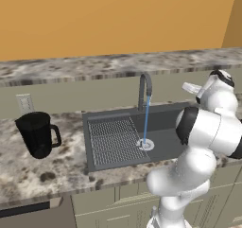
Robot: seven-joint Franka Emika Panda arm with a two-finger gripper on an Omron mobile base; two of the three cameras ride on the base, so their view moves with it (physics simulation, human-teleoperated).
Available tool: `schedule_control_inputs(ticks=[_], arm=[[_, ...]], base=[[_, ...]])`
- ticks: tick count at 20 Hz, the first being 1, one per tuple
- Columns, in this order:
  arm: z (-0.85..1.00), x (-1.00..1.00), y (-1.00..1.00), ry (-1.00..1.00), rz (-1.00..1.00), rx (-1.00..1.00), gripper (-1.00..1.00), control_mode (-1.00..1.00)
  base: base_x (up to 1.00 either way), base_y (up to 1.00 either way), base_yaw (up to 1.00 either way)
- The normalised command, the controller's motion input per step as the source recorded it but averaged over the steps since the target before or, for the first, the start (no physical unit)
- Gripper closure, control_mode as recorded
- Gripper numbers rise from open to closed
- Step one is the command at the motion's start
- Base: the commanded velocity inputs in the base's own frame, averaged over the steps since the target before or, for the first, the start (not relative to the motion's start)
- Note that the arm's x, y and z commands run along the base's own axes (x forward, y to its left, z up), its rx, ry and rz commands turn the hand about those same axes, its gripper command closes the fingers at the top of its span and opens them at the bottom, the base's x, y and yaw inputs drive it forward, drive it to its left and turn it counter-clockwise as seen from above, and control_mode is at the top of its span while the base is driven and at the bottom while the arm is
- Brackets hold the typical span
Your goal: Turn on the sink faucet and place the jug under the water for a few seconds to fill it up.
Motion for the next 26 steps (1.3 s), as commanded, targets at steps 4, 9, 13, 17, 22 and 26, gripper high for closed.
schedule_control_inputs(ticks=[4, 9, 13, 17, 22, 26], arm=[[0.73, -1.00, 0.79, -0.14, 0.02, -0.31, -1.00, -1.00], [0.62, -0.95, 1.00, -0.14, 0.06, -0.38, -1.00, -1.00], [0.22, -0.64, 1.00, -0.08, 0.17, -0.39, -1.00, -1.00], [0.04, -0.47, 1.00, -0.01, 0.28, -0.36, -1.00, -1.00], [0.00, -0.29, 1.00, 0.00, 0.34, -0.21, -1.00, -1.00], [0.00, -0.24, 1.00, 0.13, 0.32, -0.04, -1.00, -1.00]], base=[[0.00, 0.00, 0.00], [0.00, 0.00, 0.00], [0.00, 0.00, 0.00], [0.00, 0.00, 0.00], [0.00, 0.00, 0.00], [0.00, 0.00, 0.00]])
